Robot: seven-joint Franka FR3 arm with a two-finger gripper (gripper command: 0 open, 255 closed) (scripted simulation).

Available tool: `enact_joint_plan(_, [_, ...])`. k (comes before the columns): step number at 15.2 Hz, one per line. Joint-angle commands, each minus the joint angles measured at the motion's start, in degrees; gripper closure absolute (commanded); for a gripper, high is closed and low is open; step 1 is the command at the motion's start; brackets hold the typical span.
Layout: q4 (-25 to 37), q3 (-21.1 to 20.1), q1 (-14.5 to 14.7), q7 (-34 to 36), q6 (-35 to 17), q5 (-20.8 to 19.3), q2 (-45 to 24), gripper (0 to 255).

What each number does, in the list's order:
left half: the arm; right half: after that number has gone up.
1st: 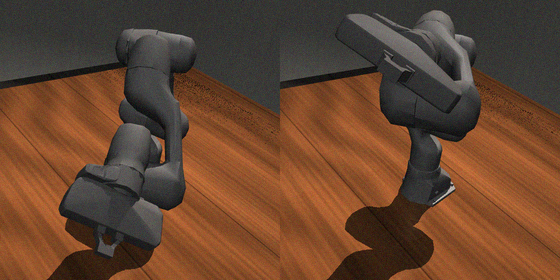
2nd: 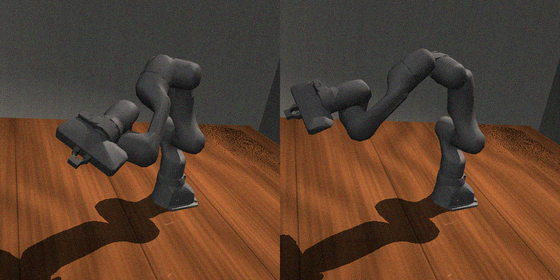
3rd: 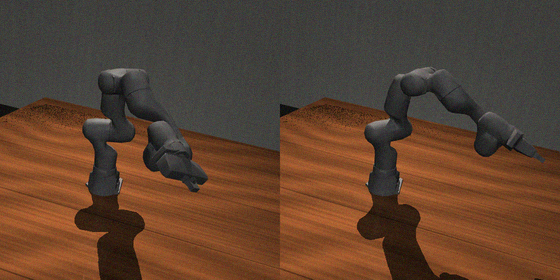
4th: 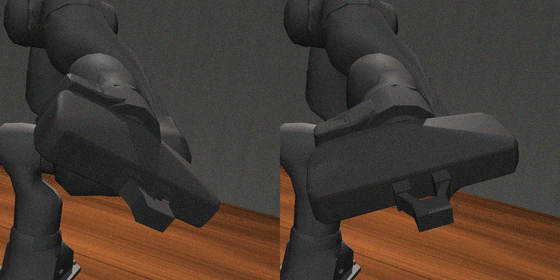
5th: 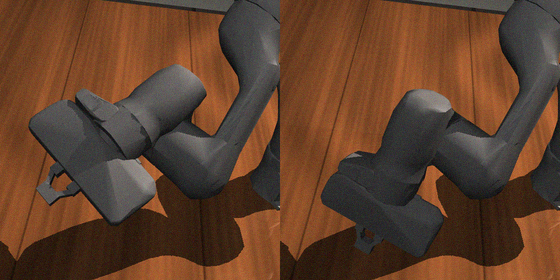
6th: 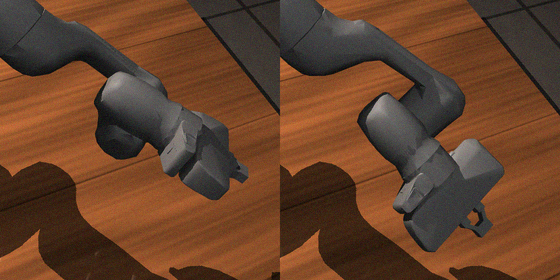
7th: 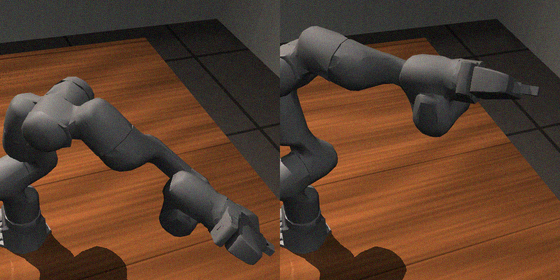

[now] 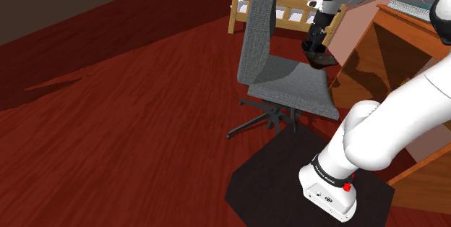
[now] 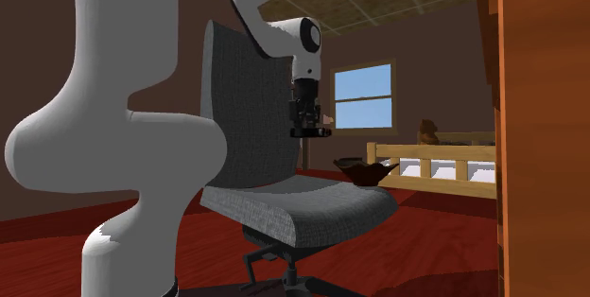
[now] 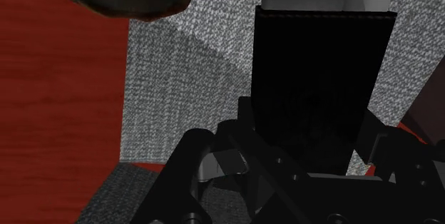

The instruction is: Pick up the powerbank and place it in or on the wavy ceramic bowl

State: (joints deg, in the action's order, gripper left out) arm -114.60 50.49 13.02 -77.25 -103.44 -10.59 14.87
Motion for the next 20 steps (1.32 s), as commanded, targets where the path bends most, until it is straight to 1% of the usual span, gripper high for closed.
enact_joint_plan(1, [2.89,3.63,0.26,-4.52,-0.13,2.30,-3.67,255])
enact_joint_plan(3, [6.47,7.71,0.47,-9.83,-0.09,6.34,-8.96,255])
enact_joint_plan(4, [8.40,9.66,0.19,-12.86,0.09,9.00,-12.13,255])
enact_joint_plan(6, [12.62,12.61,-1.88,-19.43,0.99,15.49,-19.45,255])
enact_joint_plan(7, [14.94,13.11,-4.02,-22.63,1.76,18.85,-23.20,255])
enact_joint_plan(9, [19.95,12.44,-9.71,-27.98,3.76,24.70,-29.96,255])
enact_joint_plan(10, [22.64,11.53,-12.93,-30.08,4.87,27.07,-32.88,255])
enact_joint_plan(11, [26.17,10.49,-16.80,-32.36,6.37,29.78,-36.33,255])
enact_joint_plan(20, [19.81,9.37,-16.33,-33.09,-0.24,30.50,-36.86,255])
